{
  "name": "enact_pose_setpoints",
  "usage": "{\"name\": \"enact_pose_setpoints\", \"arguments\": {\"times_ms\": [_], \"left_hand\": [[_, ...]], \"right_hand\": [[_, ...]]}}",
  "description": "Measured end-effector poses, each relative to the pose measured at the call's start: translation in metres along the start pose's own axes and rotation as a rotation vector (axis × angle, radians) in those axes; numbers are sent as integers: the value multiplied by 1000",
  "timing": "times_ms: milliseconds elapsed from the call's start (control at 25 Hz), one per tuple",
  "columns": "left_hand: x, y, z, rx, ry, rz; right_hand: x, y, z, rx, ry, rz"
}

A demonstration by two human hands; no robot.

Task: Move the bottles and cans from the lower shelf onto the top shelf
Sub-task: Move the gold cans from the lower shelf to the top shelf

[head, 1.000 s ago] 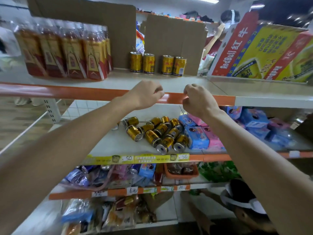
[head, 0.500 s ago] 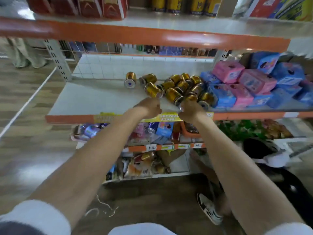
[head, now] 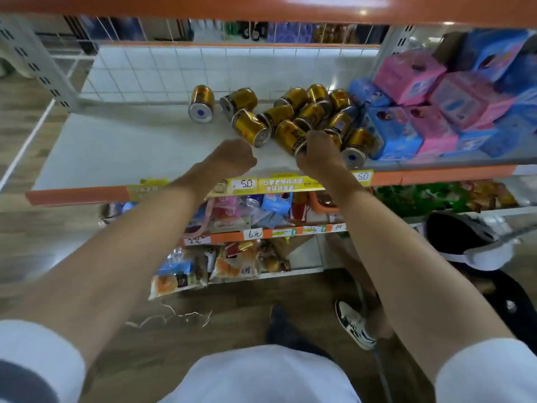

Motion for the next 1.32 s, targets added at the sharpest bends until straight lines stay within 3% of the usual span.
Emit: {"name": "enact_pose_setpoints", "arguments": {"times_ms": [240,440,520,560,680,760,840,1000,1160,1320], "left_hand": [[51,32,34,-351,-265,115],[70,85,17,-586,-294,457],[80,97,13,-684,-326,510],[86,97,16,-645,-326,471],[107,74,34,44,-262,65],[115,53,16,371,-110,-193],[116,42,2,444,-27,-274],[107,43,2,596,-70,-272],[86,61,4,539,-100,-283],[61,100,24,-73,-232,-166]], "right_hand": [[67,9,-9,108,20,101],[93,21,-34,97,138,94],[96,20,-41,76,158,86],[97,20,-42,70,156,85],[97,21,-45,75,134,72],[97,22,-45,68,125,58],[96,24,-46,43,129,41],[92,29,-49,-1,160,-4],[86,33,-55,-37,176,-28],[82,41,-58,-116,171,-57]]}}
Point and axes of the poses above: each hand's wrist, its own x-axis towards the middle knuckle, its own z-axis out of the back of the hand, y = z × x, the point moved 10 cm from there along x, towards the middle knuckle, and after that the axes turned 13 degrees about -z, right-handed, at the moved point
